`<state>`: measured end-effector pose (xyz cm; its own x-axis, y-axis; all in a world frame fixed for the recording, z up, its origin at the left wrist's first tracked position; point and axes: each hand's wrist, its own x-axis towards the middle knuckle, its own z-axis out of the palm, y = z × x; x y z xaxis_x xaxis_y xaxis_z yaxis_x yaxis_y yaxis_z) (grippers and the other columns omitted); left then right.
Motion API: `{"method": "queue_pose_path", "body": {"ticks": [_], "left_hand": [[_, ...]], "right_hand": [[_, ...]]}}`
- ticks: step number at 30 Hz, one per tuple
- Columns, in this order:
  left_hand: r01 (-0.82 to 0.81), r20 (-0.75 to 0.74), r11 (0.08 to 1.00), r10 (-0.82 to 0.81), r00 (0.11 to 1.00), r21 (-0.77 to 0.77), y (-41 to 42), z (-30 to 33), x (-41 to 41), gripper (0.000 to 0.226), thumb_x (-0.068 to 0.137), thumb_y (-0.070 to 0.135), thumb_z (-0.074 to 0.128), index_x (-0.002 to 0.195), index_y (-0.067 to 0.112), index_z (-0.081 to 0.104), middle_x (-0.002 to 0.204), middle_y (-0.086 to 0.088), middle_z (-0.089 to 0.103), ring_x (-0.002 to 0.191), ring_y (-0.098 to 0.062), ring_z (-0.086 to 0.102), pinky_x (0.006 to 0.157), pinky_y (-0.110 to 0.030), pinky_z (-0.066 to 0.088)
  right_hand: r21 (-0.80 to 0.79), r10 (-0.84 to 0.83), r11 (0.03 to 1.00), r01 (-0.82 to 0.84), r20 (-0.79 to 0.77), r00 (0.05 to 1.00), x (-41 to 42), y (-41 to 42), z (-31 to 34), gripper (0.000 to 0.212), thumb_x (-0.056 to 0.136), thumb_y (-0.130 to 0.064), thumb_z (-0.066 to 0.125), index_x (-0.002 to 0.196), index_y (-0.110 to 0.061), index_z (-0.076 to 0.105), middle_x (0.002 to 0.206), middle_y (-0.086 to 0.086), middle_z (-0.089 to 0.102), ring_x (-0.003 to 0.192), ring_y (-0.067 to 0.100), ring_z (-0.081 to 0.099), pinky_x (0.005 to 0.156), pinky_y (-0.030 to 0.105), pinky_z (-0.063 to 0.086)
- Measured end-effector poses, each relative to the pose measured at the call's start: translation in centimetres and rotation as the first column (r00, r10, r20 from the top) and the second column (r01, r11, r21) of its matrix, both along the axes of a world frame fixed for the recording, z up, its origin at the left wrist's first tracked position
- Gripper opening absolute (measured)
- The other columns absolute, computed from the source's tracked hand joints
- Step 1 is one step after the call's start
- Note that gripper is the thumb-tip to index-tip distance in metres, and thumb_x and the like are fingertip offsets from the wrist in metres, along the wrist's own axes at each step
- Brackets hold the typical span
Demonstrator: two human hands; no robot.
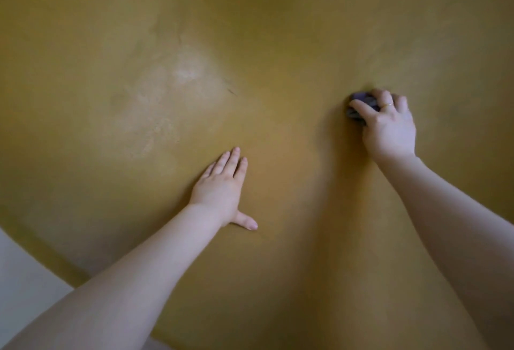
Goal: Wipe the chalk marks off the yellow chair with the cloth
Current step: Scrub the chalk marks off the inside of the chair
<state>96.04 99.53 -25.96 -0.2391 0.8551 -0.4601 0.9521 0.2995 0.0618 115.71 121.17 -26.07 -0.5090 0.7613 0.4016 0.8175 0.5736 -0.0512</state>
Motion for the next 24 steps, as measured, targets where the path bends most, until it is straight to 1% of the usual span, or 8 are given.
{"method": "queue_pose_path", "body": {"ticks": [3,8,12,15,17,19,22,24], "left_hand": [[-0.004,0.015,1.000,0.004,1.000,0.012,-0.1,-0.2,-0.2,0.128,0.064,0.067,0.066,0.149,0.015,-0.014,0.153,-0.003,-0.029,0.143,-0.016,-0.019,0.116,-0.030,-0.004],[-0.002,-0.001,1.000,0.002,1.000,0.015,-0.1,0.2,0.2,0.127,0.064,0.067,0.067,0.149,0.014,-0.011,0.154,-0.004,-0.026,0.144,-0.017,-0.017,0.116,-0.030,-0.003],[-0.020,0.000,1.000,0.020,1.000,0.010,-0.2,0.4,0.2,0.127,0.063,0.067,0.068,0.150,0.015,-0.009,0.155,-0.004,-0.024,0.144,-0.016,-0.015,0.117,-0.031,0.000],[-0.031,-0.004,1.000,0.031,1.000,0.000,-0.3,0.5,0.2,0.127,0.063,0.066,0.068,0.150,0.015,-0.008,0.155,-0.003,-0.024,0.145,-0.016,-0.014,0.117,-0.031,0.000],[-0.041,-0.011,0.999,0.041,0.999,-0.005,-0.3,0.5,0.3,0.126,0.064,0.066,0.068,0.150,0.016,-0.008,0.155,-0.002,-0.023,0.145,-0.016,-0.014,0.117,-0.031,-0.001],[-0.053,-0.011,0.999,0.053,0.999,-0.008,-0.2,0.4,0.4,0.125,0.064,0.066,0.068,0.150,0.017,-0.009,0.155,-0.001,-0.024,0.144,-0.015,-0.014,0.117,-0.031,-0.002],[-0.061,-0.012,0.998,0.061,0.998,0.000,-0.4,0.2,0.2,0.124,0.064,0.066,0.067,0.150,0.018,-0.009,0.155,0.000,-0.023,0.144,-0.015,-0.015,0.118,-0.031,-0.002],[-0.070,-0.009,0.997,0.070,0.997,0.011,-0.6,0.2,0.3,0.122,0.065,0.067,0.066,0.150,0.019,-0.007,0.156,0.001,-0.022,0.144,-0.015,-0.014,0.118,-0.032,-0.002]], "right_hand": [[-0.053,-0.041,0.998,0.034,-0.141,0.989,-2.1,-2.6,-1.6,0.035,0.082,-0.004,0.046,0.107,-0.015,0.066,0.118,0.021,0.054,0.093,0.042,0.048,0.078,0.041,0.047],[-0.178,0.255,0.945,-0.275,-0.125,0.959,-4.7,-11.9,-4.5,0.043,0.070,-0.013,0.035,0.094,-0.022,0.069,0.096,0.008,0.062,0.069,0.030,0.051,0.068,0.027,0.046],[-0.359,0.362,0.846,-0.394,-0.153,0.919,-5.1,-17.9,-4.6,0.037,0.075,-0.023,0.034,0.093,-0.021,0.066,0.096,0.006,0.062,0.068,0.027,0.048,0.067,0.032,0.046],[-0.348,0.449,0.819,-0.456,-0.104,0.887,-2.9,-16.9,-3.9,0.033,0.078,-0.020,0.040,0.098,-0.023,0.066,0.089,0.007,0.061,0.064,0.029,0.049,0.059,0.030,0.048],[-0.326,0.372,0.871,-0.369,-0.055,0.927,-0.7,-13.9,-3.3,0.034,0.080,-0.012,0.049,0.109,-0.022,0.063,0.094,0.010,0.060,0.071,0.032,0.050,0.064,0.034,0.049],[-0.324,0.179,0.929,-0.178,-0.026,0.983,1.6,-10.1,-2.8,0.041,0.082,-0.006,0.054,0.121,-0.017,0.055,0.108,0.013,0.058,0.086,0.036,0.048,0.076,0.039,0.044],[-0.352,-0.098,0.934,0.062,-0.085,0.992,3.4,-6.9,-1.6,0.036,0.085,-0.005,0.053,0.121,-0.008,0.049,0.118,0.015,0.054,0.098,0.037,0.043,0.080,0.042,0.039],[-0.348,-0.182,0.926,0.144,-0.081,0.980,2.6,-7.2,-1.7,0.034,0.086,-0.001,0.048,0.119,-0.007,0.050,0.117,0.018,0.050,0.098,0.037,0.041,0.079,0.043,0.038]]}}
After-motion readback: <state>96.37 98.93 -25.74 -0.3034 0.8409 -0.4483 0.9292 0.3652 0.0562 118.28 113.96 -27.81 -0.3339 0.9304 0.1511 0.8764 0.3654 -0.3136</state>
